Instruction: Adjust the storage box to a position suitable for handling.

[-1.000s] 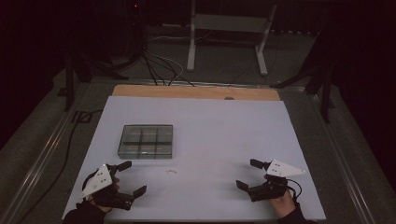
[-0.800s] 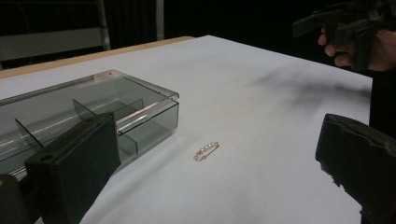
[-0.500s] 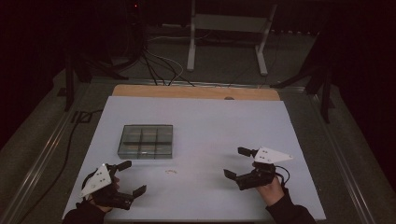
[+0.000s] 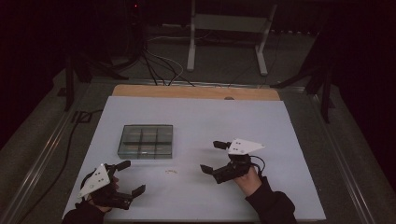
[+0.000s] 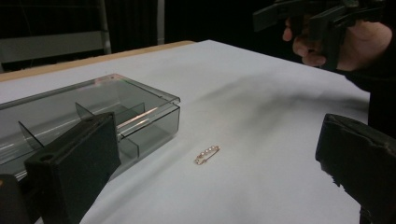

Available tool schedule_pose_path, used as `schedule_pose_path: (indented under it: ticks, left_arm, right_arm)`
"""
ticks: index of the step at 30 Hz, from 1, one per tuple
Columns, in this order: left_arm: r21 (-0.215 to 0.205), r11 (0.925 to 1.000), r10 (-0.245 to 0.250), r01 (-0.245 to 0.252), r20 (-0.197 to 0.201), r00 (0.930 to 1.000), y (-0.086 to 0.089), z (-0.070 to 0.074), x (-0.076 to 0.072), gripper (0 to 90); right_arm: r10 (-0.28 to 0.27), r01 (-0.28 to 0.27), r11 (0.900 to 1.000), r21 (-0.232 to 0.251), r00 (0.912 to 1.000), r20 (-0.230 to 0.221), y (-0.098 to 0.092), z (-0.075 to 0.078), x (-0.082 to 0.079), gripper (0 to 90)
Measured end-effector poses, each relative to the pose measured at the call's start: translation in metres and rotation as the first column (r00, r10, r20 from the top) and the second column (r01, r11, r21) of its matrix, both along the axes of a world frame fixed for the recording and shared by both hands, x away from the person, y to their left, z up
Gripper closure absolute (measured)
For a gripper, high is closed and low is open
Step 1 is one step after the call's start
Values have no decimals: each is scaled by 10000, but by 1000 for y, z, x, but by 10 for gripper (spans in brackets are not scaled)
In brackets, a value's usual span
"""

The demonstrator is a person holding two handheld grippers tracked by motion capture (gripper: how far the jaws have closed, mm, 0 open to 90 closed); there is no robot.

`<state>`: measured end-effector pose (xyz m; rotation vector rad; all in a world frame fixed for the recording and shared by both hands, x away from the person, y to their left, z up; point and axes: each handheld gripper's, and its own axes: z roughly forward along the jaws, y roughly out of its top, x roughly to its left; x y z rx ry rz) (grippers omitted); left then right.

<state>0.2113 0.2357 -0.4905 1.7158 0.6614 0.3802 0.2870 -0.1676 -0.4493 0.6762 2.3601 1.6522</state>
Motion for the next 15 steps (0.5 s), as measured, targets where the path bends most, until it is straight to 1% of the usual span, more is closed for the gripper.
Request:
schedule_pose_path:
  ticks: [3, 4, 8, 9, 11, 13, 14, 15]
  left_arm:
    - [-45, 10000, 48, -47, 25, 10000, 1, 1, 0, 6]
    - [-40, 10000, 81, -81, 27, 10000, 1, 1, 0, 6]
    - [-122, 9999, 96, -95, 90, 9999, 1, 2, -1, 6]
    - [-119, 9999, 98, -96, 97, 9999, 1, 2, -1, 6]
    - [-109, 9999, 104, -102, 106, 9999, 1, 2, -1, 6]
    - [-117, 9999, 90, -88, 100, 9999, 1, 2, -1, 6]
    - [-117, 9999, 90, -88, 100, 9999, 1, 2, -1, 6]
    - [-125, 9999, 96, -95, 104, 9999, 2, 2, -1, 6]
  right_arm:
    - [199, -199, 9998, 18, 9998, -32, 8, 0, 2, 27]
    - [361, -361, 9993, -34, 9993, -63, 16, 0, 4, 27]
    - [700, -703, 9974, -144, 9973, -219, 35, -5, 8, 28]
    - [726, -730, 9971, -196, 9971, -240, 39, -6, 9, 27]
    - [856, -868, 9959, -267, 9954, -435, 48, -10, 10, 27]
    - [1010, -1039, 9935, -471, 9930, -613, 56, -14, 12, 27]
    - [1010, -1039, 9935, -471, 9930, -613, 56, -14, 12, 27]
    - [1041, -1077, 9926, -566, 9925, -635, 60, -16, 13, 31]
